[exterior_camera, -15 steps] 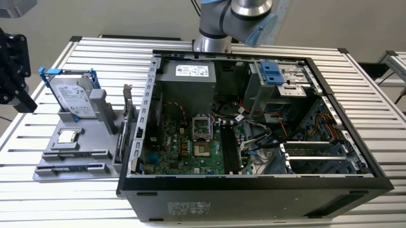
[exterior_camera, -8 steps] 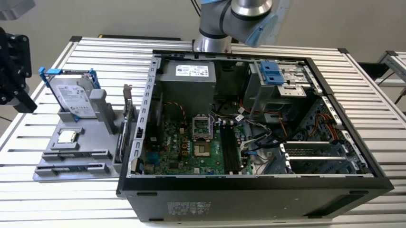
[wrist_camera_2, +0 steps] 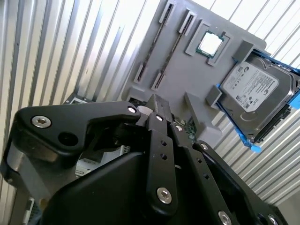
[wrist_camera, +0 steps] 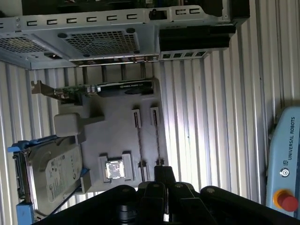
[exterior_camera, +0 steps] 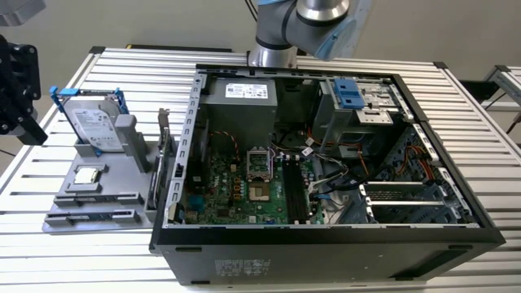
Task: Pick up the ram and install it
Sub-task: 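Pick up the ram and move it above insertion slot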
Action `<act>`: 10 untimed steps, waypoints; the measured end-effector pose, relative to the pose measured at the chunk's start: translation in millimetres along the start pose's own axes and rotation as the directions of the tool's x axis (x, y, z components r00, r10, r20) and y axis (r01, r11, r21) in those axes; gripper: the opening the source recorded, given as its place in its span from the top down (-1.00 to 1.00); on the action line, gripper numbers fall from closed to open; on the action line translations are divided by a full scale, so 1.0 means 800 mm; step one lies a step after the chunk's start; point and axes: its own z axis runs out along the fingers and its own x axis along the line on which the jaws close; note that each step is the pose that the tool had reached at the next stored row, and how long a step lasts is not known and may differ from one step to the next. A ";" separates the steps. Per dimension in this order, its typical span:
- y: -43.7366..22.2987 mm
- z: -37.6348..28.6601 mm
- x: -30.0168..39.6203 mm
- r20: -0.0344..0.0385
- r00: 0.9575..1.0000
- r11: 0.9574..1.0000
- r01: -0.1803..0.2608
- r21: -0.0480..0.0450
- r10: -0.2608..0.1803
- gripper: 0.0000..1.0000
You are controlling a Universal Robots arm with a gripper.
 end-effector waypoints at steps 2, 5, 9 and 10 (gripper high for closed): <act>0.0000 0.0000 0.0000 0.000 1.000 1.000 0.011 0.000 -0.011 1.00; -0.0001 0.0000 0.0000 -0.001 1.000 1.000 0.031 0.000 -0.031 1.00; -0.0001 0.0000 0.0000 -0.002 0.998 0.998 0.057 0.000 -0.057 1.00; -0.0001 0.0000 0.0000 -0.002 0.998 0.998 0.063 -0.001 -0.063 1.00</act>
